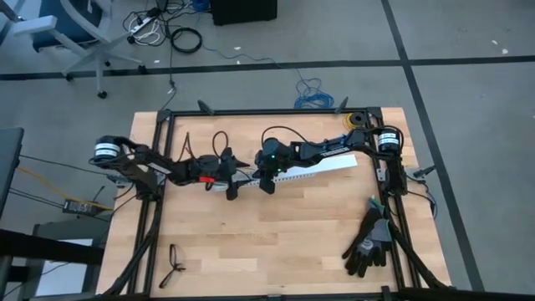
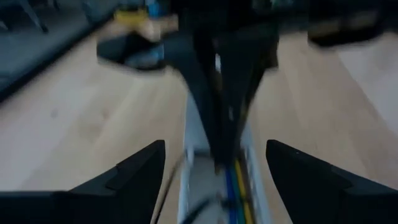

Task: Ziptie cables
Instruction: Close the white cable duct with the white cable duct cover

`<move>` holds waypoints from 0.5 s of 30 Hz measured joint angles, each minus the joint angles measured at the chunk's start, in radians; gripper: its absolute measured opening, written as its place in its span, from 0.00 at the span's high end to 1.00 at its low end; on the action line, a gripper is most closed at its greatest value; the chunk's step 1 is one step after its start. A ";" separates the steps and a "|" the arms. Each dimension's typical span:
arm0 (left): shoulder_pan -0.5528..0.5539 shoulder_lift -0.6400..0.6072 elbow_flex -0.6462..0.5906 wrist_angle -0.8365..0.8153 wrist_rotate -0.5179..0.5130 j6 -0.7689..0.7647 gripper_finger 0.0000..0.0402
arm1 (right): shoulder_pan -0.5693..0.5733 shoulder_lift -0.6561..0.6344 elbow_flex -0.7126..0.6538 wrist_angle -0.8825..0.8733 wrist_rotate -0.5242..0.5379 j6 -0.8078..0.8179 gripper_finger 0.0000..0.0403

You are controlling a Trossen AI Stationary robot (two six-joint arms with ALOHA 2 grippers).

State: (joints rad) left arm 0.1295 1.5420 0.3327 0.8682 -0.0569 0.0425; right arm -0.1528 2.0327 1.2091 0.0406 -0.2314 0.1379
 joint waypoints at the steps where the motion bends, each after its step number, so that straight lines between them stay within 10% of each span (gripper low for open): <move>1: -0.002 -0.017 -0.006 -0.039 0.001 -0.012 0.28 | 0.000 0.000 0.000 0.000 0.000 0.000 1.00; 15: -0.033 -0.017 -0.012 -0.190 -0.045 -0.034 0.28 | -0.002 0.000 0.000 0.002 -0.001 -0.003 1.00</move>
State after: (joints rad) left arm 0.0962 1.5248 0.3203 0.6780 -0.1020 0.0086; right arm -0.1547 2.0327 1.2091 0.0422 -0.2324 0.1345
